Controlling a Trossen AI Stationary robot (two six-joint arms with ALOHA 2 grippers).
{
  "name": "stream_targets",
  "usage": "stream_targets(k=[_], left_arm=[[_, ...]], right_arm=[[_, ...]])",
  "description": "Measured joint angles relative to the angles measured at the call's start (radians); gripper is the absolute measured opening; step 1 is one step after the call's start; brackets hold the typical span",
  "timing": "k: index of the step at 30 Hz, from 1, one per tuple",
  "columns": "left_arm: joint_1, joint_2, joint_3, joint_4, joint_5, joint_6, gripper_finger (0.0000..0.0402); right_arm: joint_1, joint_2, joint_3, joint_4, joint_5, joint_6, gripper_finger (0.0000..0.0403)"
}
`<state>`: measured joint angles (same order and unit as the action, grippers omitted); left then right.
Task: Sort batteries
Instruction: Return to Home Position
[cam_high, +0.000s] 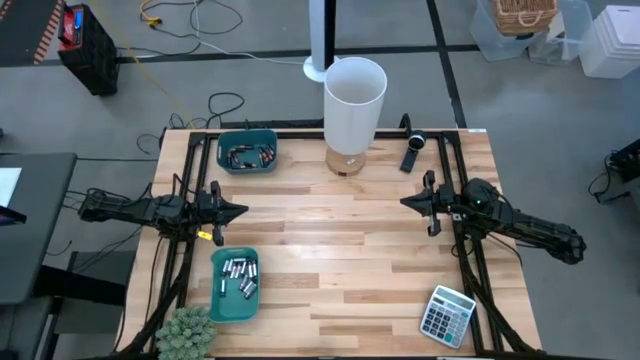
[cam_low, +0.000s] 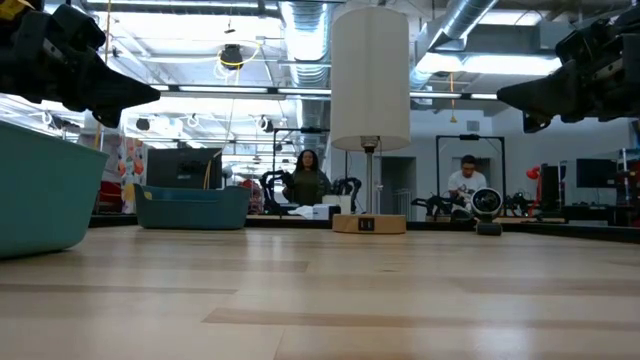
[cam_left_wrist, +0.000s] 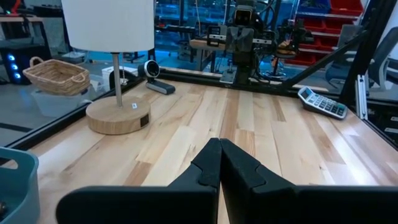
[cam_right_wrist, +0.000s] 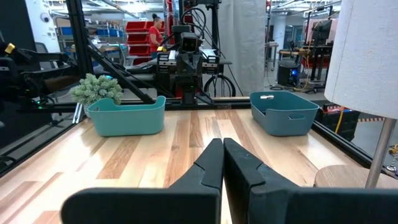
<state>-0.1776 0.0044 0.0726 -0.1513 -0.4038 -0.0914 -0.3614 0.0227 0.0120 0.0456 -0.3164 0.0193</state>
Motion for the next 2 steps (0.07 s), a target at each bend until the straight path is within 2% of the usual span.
stream_targets(k=[2], left_arm=[[0.0, 0.0, 0.0, 0.0, 0.0, 0.002, 0.0]], right_arm=[[0.0, 0.0, 0.0, 0.0, 0.0, 0.0, 0.0028]])
